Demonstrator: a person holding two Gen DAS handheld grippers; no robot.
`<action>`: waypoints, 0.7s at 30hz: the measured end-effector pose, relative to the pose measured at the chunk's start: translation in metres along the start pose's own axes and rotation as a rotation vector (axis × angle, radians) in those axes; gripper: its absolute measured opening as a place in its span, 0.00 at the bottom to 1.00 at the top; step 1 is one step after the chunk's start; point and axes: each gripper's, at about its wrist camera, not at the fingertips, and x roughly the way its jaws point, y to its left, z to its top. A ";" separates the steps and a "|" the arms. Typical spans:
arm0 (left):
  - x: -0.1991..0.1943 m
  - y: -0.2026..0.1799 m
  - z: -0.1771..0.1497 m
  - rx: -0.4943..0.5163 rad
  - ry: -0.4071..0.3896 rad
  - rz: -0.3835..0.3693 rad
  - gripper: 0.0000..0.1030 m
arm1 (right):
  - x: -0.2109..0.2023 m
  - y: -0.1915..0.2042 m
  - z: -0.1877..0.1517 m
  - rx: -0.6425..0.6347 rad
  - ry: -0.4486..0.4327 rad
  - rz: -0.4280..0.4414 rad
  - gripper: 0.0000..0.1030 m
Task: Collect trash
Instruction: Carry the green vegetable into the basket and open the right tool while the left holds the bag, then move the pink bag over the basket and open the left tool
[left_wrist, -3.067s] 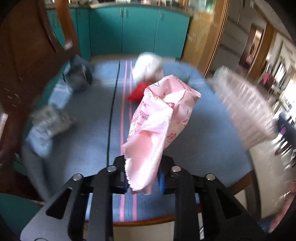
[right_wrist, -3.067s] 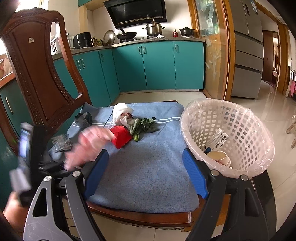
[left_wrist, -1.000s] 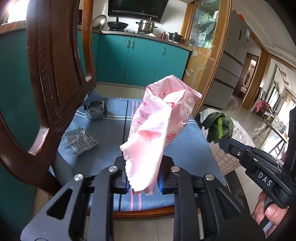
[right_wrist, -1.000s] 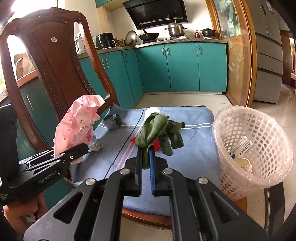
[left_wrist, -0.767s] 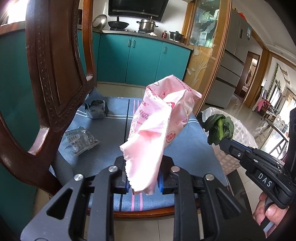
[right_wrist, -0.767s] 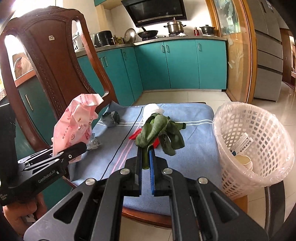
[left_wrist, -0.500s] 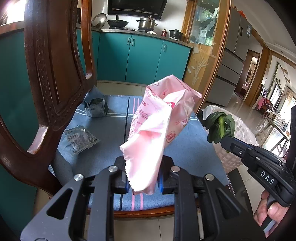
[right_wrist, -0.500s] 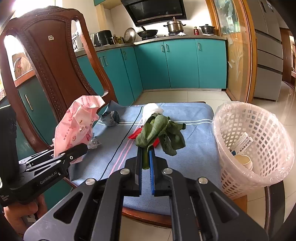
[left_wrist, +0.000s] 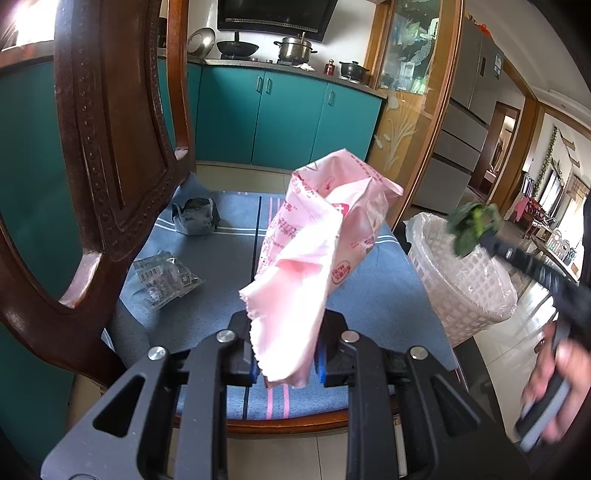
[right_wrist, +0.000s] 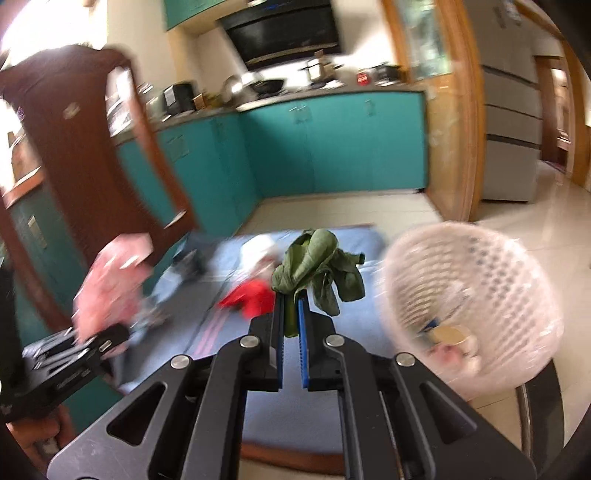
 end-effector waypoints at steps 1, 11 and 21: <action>0.000 0.000 0.000 0.001 0.001 0.000 0.22 | 0.001 -0.014 0.005 0.017 -0.012 -0.032 0.07; 0.003 -0.005 0.000 0.009 0.012 -0.001 0.22 | 0.061 -0.108 -0.002 0.147 0.171 -0.246 0.28; 0.017 -0.032 -0.008 0.054 0.055 -0.033 0.22 | -0.011 -0.084 0.009 0.130 -0.067 -0.199 0.77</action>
